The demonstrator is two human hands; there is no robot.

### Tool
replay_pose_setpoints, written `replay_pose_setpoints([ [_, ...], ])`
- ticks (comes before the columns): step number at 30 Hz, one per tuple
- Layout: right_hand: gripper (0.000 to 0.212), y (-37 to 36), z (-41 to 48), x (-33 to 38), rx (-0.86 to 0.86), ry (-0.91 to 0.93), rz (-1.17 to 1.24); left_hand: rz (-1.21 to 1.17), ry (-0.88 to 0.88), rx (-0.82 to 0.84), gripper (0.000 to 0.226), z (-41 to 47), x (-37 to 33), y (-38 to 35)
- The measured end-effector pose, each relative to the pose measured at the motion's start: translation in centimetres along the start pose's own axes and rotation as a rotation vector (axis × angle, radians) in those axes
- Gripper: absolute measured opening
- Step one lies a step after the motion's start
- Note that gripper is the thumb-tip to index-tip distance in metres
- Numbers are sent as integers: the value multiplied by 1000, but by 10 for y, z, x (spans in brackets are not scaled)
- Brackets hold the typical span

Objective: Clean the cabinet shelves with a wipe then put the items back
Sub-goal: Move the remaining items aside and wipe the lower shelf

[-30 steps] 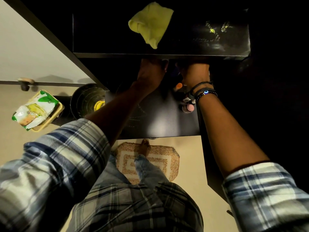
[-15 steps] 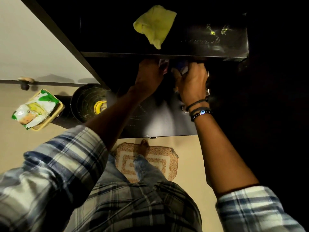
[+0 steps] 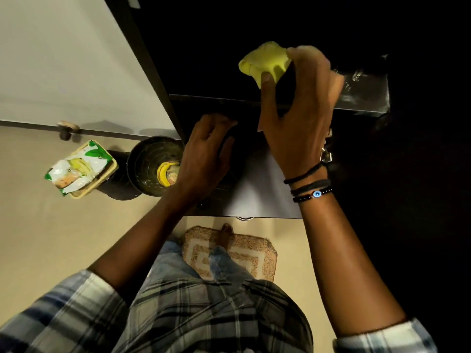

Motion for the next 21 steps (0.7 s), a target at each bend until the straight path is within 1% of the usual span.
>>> replay_pose_setpoints([
  [3,33,-9,5,-4,114,13,-41,112,-117,-167,31,-5,2,15],
  [5,27,-12,-1,-6,158,7,-67,175,-169,-236,38,-3,5,24],
  [9,19,-5,-29,0,39,43,-15,329,-176,-295,45,6,10,36],
  [10,18,-5,-44,1,47,67,-25,394,-159,-279,50,8,13,37],
  [11,16,-7,-62,0,93,82,-25,466,-133,-239,56,10,16,35],
  [12,16,-11,-83,-4,174,74,-15,521,-105,-186,63,10,20,32],
  [14,20,-28,-127,-19,386,9,-22,557,-84,-137,69,12,30,25],
  [16,23,-48,-172,-41,599,-82,-66,517,-109,-176,70,15,39,20],
  [18,24,-65,-211,-58,758,-132,-131,435,-131,-200,69,17,43,17],
  [19,25,-72,-226,-61,822,-123,-172,415,-139,-198,71,17,45,17],
  [21,31,-82,-246,-60,892,-48,-219,418,-162,-189,85,17,48,16],
])
Point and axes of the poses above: each hand's wrist, its own z-axis towards the middle knuckle, its own y-axis out of the back of the hand, x = y × z, the point moved 1 cm from there along z, towards the middle knuckle, and after that the axes turned 3 degrees about x, right-handed, at the moved point
